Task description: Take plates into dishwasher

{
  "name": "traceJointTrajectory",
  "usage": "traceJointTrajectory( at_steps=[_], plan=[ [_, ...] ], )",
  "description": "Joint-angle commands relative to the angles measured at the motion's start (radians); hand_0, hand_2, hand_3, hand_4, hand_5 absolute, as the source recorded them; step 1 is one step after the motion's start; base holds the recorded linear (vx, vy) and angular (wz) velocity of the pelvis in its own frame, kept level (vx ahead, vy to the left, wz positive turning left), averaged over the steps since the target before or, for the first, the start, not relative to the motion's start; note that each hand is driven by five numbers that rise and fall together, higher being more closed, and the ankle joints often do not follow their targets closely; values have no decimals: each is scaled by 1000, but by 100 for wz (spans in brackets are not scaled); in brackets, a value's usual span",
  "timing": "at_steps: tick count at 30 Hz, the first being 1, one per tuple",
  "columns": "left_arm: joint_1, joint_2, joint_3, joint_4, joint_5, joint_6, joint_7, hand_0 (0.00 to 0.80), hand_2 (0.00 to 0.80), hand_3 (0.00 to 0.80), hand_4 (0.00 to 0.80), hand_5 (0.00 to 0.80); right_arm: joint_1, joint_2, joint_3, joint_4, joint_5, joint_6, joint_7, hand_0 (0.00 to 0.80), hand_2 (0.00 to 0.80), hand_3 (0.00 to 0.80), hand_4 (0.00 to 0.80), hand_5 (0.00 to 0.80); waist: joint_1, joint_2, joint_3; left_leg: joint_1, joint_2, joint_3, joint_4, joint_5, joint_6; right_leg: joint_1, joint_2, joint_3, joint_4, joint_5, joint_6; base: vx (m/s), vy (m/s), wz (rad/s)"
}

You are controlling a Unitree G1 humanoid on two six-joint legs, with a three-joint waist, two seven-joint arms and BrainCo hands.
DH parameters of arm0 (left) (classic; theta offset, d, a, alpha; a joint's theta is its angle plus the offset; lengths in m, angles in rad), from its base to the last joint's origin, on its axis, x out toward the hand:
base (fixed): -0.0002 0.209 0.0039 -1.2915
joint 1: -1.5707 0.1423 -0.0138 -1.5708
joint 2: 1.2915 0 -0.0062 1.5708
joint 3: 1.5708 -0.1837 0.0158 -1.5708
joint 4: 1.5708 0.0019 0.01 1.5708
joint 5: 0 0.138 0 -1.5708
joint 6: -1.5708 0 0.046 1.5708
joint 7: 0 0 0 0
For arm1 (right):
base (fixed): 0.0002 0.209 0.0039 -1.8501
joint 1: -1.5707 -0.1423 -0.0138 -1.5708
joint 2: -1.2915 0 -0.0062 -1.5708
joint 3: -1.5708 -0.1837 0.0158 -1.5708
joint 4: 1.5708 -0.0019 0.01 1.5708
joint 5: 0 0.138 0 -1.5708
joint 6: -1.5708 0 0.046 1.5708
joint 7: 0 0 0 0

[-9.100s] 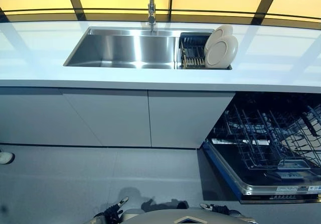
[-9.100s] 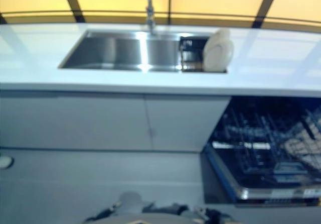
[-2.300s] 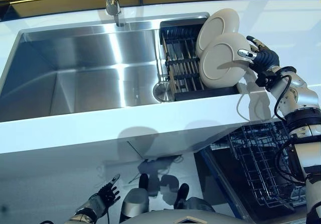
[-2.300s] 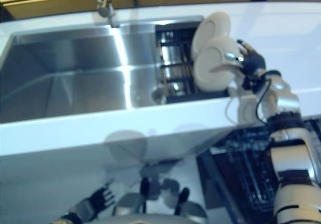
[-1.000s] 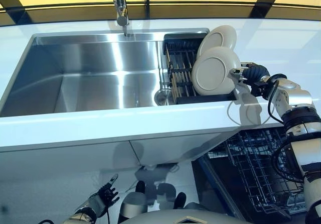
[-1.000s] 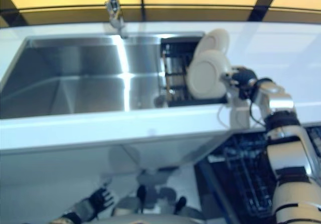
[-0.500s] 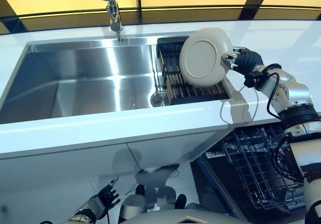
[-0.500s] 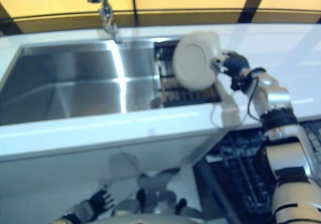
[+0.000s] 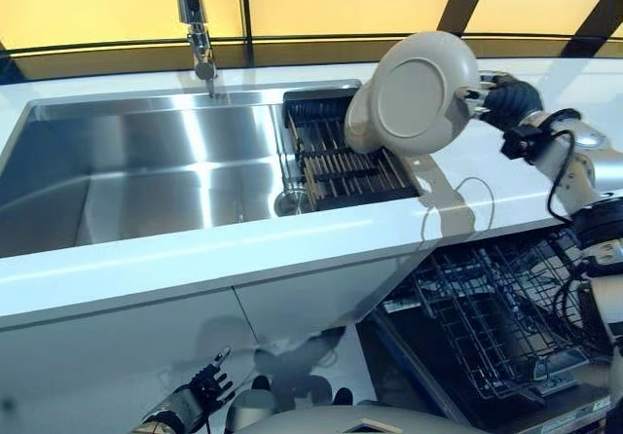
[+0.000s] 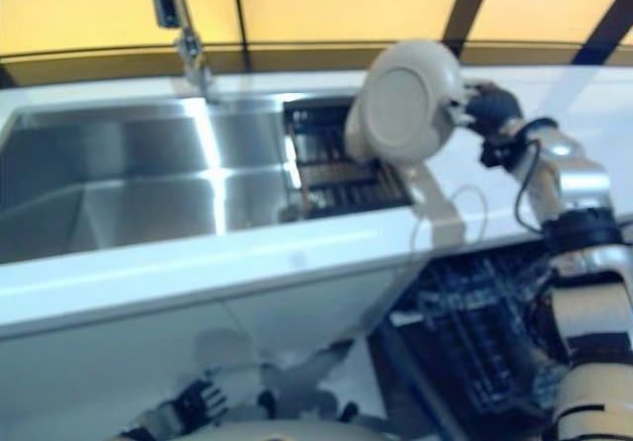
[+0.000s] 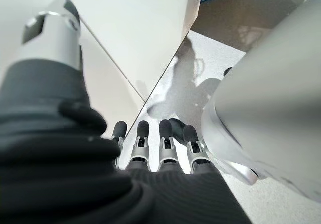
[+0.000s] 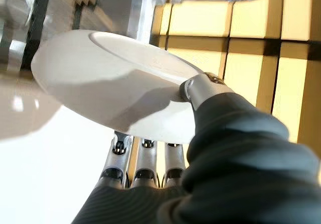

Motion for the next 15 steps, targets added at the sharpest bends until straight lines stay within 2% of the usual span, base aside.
traceJointTrajectory(
  at_steps=[1,4,9,15],
  plan=[
    [-9,28,-3,64,-35,-25,-31,0,0,0,0,0,-91,-115,40,-19,-25,-71,19,800,800,800,800,800,-19,-35,-40,21,45,47,-1,-43,-33,18,-75,41,-3,17,103,-3,53,-14],
    [6,33,11,64,-37,-29,-41,0,0,0,0,0,-51,-166,20,-42,-39,-83,20,800,800,800,800,800,-37,-41,-40,27,45,56,-1,-45,-28,13,-73,60,-1,21,106,-7,57,-20],
    [22,33,30,51,-28,-51,-40,0,0,0,0,0,121,-224,-87,-123,-85,-103,46,800,800,800,800,800,-78,-48,-31,37,43,77,-1,-54,-16,-2,-74,97,4,32,116,-20,25,-22],
    [17,40,40,31,-22,-69,-46,0,0,0,0,0,332,-223,-224,-188,-127,-158,60,800,800,800,800,800,-110,-54,-12,38,45,93,-1,-60,-7,-22,-73,126,5,49,128,-60,-18,-16]
  ],
)
